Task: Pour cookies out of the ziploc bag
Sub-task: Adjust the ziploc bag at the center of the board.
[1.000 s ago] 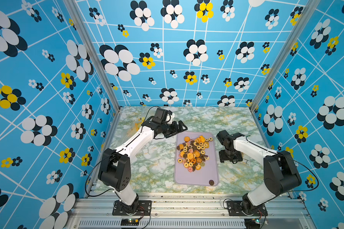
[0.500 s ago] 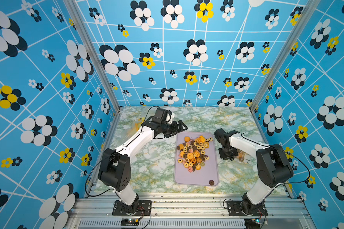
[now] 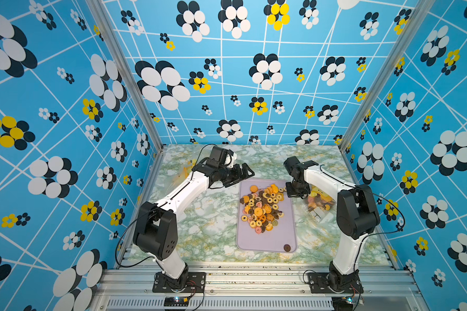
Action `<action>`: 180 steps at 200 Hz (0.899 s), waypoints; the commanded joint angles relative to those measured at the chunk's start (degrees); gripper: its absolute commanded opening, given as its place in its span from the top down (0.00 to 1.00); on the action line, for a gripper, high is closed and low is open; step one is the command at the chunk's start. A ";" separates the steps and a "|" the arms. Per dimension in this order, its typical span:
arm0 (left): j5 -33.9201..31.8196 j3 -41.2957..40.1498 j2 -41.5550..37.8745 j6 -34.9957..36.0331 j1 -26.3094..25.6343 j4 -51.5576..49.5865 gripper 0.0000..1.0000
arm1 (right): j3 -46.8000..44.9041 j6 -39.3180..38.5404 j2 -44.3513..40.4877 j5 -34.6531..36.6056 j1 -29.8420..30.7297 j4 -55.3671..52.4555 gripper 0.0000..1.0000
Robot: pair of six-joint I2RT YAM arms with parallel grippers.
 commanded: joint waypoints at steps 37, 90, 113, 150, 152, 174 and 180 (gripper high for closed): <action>-0.08 -1.00 -1.59 -0.04 0.55 0.91 0.00 | -3.34 -0.31 -6.31 -5.01 -0.61 -3.00 0.44; 0.62 -0.27 -0.17 -0.28 0.33 1.45 0.00 | -13.96 -0.83 -13.34 -10.39 -0.70 0.88 0.42; 0.64 0.10 0.04 -0.38 0.23 1.37 0.00 | -15.64 -1.15 -12.79 -9.81 -0.74 1.57 0.45; 0.55 0.14 -0.08 -0.15 0.27 0.84 0.00 | -16.63 -1.88 -11.19 -7.56 -0.70 2.23 0.49; 0.49 0.07 -0.08 -0.11 0.23 0.86 0.00 | -16.67 -1.91 -11.08 -7.42 -0.70 2.25 0.49; 0.46 -0.01 -0.16 -0.28 0.26 0.96 0.00 | -16.44 -2.15 -10.07 -6.83 -0.67 2.71 0.52; 0.46 0.00 -0.06 -0.28 0.29 0.98 0.00 | -16.48 -2.11 -9.75 -6.53 -0.70 2.80 0.53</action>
